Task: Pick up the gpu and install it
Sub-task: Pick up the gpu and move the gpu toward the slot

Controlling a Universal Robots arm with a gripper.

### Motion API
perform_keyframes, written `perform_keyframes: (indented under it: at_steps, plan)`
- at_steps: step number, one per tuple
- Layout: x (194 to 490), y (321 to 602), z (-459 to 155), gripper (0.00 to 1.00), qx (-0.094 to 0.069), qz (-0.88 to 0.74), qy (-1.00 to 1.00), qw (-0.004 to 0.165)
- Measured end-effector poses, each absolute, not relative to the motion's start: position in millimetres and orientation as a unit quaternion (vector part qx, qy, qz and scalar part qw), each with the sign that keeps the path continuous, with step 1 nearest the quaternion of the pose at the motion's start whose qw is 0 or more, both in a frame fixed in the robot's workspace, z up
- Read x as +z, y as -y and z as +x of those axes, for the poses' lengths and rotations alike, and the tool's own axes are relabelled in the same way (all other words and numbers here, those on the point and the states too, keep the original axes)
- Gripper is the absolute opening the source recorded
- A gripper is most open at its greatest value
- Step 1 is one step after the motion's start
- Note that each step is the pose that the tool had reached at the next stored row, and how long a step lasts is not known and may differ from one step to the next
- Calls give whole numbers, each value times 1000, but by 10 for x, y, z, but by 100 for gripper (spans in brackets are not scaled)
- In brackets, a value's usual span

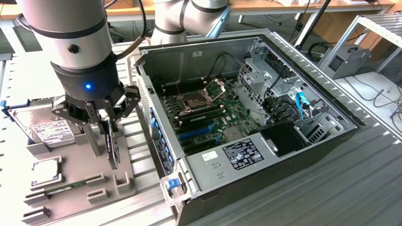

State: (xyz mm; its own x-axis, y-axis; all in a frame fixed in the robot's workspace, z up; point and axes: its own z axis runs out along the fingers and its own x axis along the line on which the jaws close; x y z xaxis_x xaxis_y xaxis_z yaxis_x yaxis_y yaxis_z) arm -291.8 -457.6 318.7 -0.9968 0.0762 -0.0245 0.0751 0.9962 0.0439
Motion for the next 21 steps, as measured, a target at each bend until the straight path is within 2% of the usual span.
perform_keyframes:
  at_steps: [21]
  plan:
    - [3230, 4576, -2918, 26, 21, 38, -999, 13]
